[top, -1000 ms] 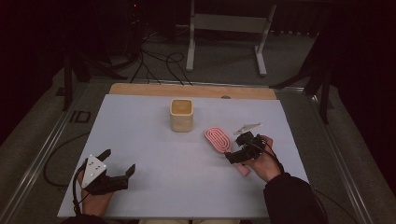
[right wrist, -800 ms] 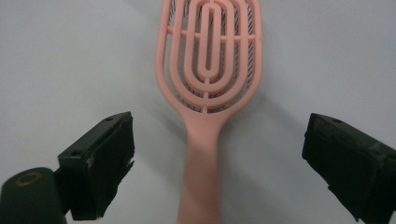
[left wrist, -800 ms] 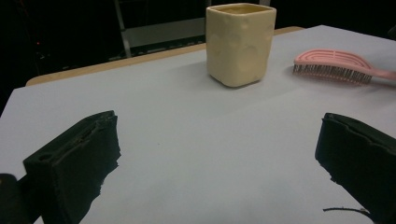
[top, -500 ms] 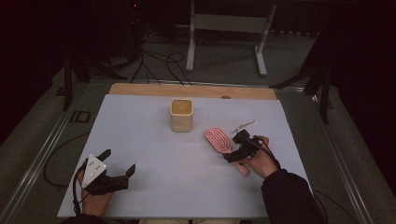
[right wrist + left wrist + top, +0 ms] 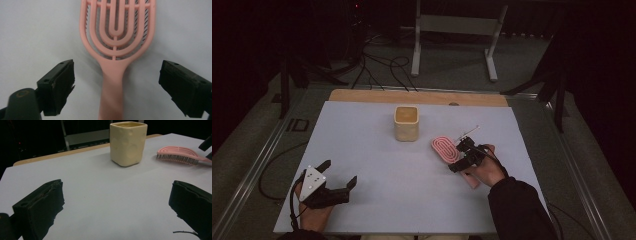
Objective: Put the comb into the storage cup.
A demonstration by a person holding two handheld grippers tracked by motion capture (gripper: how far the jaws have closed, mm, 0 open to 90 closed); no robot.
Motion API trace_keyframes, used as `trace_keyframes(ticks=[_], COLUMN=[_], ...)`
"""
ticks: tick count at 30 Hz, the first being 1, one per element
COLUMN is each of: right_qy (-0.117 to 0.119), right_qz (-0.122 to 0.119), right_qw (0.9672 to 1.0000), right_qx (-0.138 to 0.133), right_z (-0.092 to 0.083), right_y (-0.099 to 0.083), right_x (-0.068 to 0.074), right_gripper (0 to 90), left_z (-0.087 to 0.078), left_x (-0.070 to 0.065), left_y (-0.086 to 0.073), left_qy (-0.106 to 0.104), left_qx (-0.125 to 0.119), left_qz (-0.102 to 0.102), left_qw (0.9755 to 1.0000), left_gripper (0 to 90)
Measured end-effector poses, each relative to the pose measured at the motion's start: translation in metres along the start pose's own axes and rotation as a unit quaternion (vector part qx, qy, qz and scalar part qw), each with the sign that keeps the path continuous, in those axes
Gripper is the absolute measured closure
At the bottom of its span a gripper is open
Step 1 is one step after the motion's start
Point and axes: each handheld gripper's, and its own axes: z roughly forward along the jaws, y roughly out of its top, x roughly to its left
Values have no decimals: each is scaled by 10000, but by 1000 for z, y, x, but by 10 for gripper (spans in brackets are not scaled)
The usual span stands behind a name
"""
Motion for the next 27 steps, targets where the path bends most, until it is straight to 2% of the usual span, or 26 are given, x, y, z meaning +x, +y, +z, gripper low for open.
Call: trace_keyframes(ticks=[4, 7, 8, 9, 10, 11, 16, 17, 22, 27], right_qy=[62, 133, 133, 155, 155, 160, 150, 157, 108, -87], right_qz=[41, 49, 49, 64, 64, 101, 126, 93, 56, -72], right_qw=[9998, 9995, 9995, 9993, 9993, 9990, 9984, 9984, 9982, 9980], right_qx=[158, 287, 287, 320, 320, 394, 538, 537, 589, 627], right_z=[5, 9, 9, 10, 10, 12, 15, 17, 19, 20], right_y=[1, 1, 1, 2, 2, 2, 3, 3, 4, 5], right_x=[0, 0, 0, -1, -1, 0, 0, 0, 2, 5], right_gripper=[181, 286, 286, 362, 362, 423, 512, 557, 603, 642], left_z=[0, 1, 1, 0, 0, 1, 1, 0, 1, 0], left_x=[0, 0, 0, 0, 0, 0, 0, 0, 0, 0], left_y=[0, 0, 0, 0, 0, 0, 0, 0, 0, 0], left_qy=[-8, -10, -10, -9, -9, -10, -11, -7, -5, -4], left_qx=[14, 15, 15, 13, 13, 12, 12, 12, 12, 13], left_qz=[8, 9, 9, 7, 7, 5, 9, 9, 7, 15], left_qw=[10000, 10000, 10000, 10000, 10000, 10000, 10000, 10000, 10000, 10000], left_gripper=[4, 4, 4, 4, 4, 4, 4, 4, 4, 4])
